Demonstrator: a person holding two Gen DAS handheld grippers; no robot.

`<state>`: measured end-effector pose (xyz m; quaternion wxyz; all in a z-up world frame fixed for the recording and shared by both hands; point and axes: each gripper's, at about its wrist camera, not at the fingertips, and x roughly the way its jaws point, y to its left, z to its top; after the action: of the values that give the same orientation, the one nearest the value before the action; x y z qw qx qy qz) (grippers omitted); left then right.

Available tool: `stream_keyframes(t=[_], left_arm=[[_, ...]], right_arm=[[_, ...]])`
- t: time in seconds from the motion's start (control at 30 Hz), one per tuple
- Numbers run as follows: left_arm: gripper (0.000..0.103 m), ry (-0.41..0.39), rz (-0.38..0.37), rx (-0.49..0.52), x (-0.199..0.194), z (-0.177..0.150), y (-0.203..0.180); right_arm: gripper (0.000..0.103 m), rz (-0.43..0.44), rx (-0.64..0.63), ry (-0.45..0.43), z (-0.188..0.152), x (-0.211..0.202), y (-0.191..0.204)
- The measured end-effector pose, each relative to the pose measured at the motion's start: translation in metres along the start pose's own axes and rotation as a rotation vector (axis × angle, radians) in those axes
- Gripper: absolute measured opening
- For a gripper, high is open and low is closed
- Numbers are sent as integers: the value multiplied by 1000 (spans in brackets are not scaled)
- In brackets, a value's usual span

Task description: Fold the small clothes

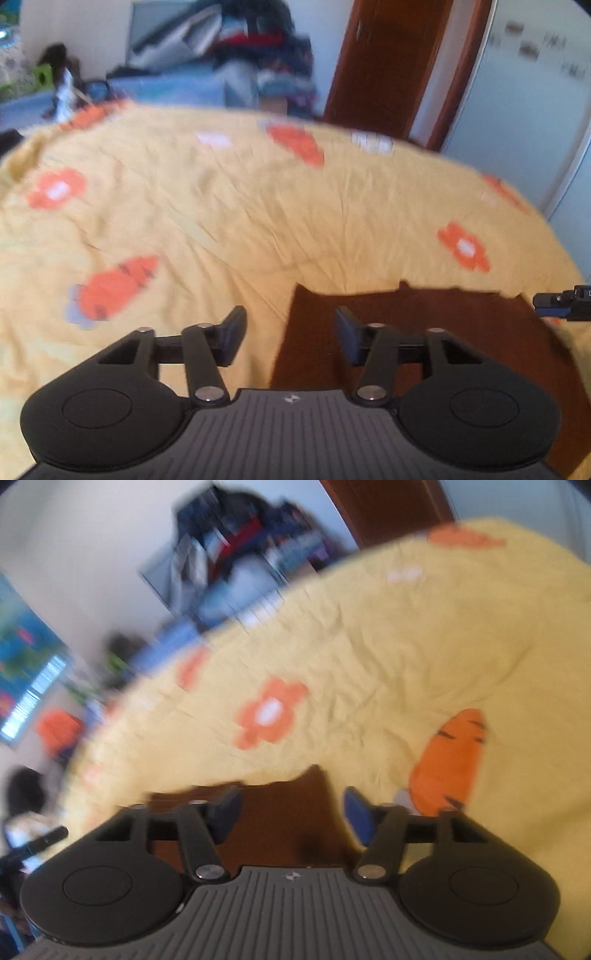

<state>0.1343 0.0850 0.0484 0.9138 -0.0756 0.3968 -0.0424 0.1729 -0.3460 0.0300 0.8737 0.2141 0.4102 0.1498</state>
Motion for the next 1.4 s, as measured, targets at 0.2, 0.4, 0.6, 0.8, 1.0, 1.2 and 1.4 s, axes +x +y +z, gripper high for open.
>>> stream_keyframes(t=[0.2,0.4,0.6,0.8,1.0,1.2,1.4], left_arm=[[7,27,39,137,33,-3,-28],[7,-26,142,142,37,-15,-17],[32,-92,222,213,-4,-22,-39],[85,-167,99,232,-13,-34,-87],[90,-84,99,167,31,-50,-71],[93,-95,183,175,26,-50,-77],[93,-122,119,184,-30,-87,-102]], right_arm=[[17,24,-111,77,-7,37,27],[13,1,-61,-63,-3,16,6],[51,-44,-50,-74,-21,13,14],[58,-3,-140,-200,-36,-27,62],[68,-221,-458,-153,-79,40,78],[68,-201,-353,-179,-70,22,56],[97,-150,-392,-200,-106,-21,95]])
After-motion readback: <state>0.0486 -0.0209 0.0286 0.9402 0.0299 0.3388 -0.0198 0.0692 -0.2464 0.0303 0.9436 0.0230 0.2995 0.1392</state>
